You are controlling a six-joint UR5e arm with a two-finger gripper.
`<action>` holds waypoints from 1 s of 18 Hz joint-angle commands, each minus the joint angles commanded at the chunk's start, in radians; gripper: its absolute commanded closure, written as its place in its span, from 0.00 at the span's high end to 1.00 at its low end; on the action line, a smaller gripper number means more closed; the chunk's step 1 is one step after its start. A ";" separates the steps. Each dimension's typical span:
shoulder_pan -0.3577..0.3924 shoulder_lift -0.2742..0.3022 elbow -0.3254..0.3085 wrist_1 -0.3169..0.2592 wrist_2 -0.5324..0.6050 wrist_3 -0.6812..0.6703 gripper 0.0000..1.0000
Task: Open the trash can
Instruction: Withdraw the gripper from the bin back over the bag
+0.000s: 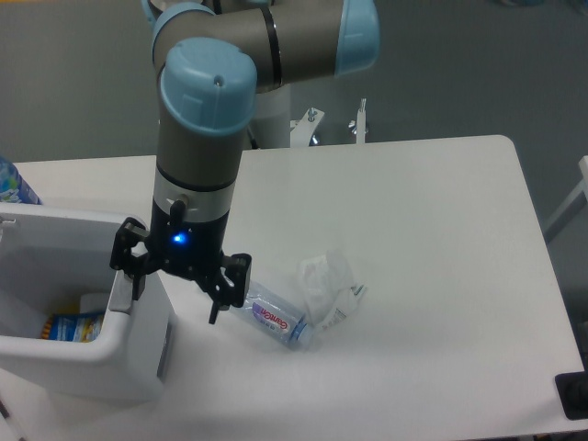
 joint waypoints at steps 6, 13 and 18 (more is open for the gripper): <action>0.072 -0.009 -0.037 0.003 0.081 0.162 1.00; 0.183 -0.064 -0.052 0.011 0.158 0.400 1.00; 0.224 -0.074 -0.081 0.002 0.192 0.498 1.00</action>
